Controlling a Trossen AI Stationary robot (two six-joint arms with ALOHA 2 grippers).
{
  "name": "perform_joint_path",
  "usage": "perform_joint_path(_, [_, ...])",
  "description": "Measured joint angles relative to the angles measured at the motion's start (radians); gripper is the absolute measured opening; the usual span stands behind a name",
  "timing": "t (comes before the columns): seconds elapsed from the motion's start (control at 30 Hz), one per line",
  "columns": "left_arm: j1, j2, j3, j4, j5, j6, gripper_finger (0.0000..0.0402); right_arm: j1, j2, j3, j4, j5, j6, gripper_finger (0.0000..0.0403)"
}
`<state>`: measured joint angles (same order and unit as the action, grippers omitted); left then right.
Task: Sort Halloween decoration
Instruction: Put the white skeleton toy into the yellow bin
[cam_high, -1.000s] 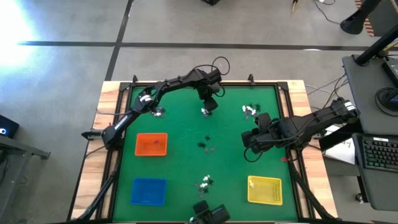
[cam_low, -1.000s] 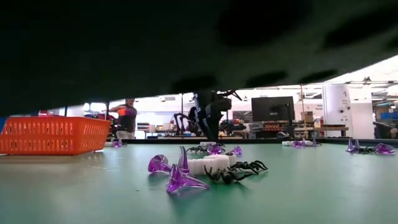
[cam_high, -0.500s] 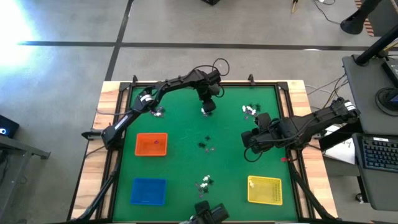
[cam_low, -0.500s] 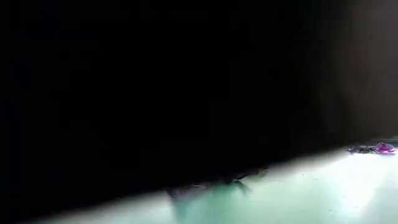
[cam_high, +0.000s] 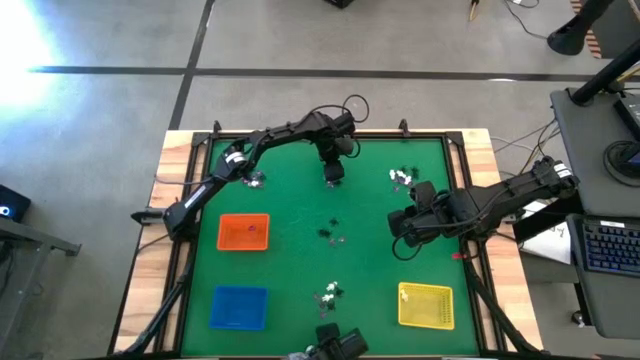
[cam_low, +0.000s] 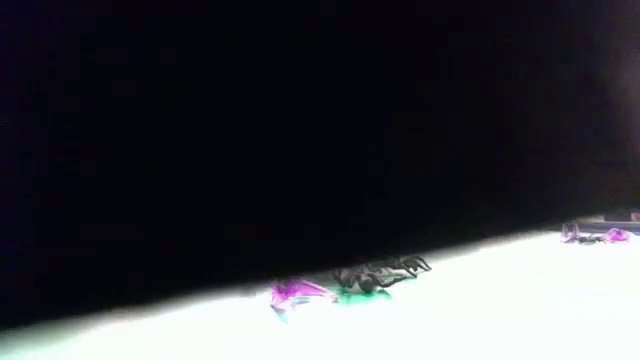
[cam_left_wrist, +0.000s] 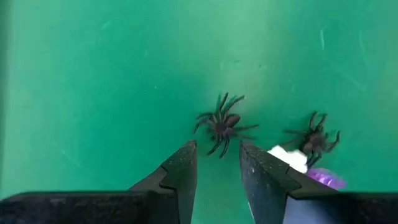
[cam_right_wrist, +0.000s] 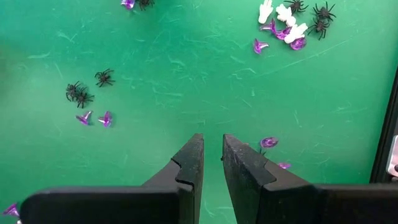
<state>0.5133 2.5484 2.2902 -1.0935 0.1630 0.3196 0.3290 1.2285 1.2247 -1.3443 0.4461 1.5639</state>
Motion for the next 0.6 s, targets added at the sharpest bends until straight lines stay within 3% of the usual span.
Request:
perform_joint_path(0.47, [-0.004, 0.000, 0.003, -0.005, -0.015, 0.032, 0.0087, 0.000, 0.000, 0.000, 0.000, 0.000, 0.008, 0.0052])
perform_joint_path(0.6, [0.000, 0.000, 0.054, -0.016, 0.042, -0.015, 0.0089, 0.000, 0.000, 0.000, -0.001, 0.000, 0.008, 0.0052])
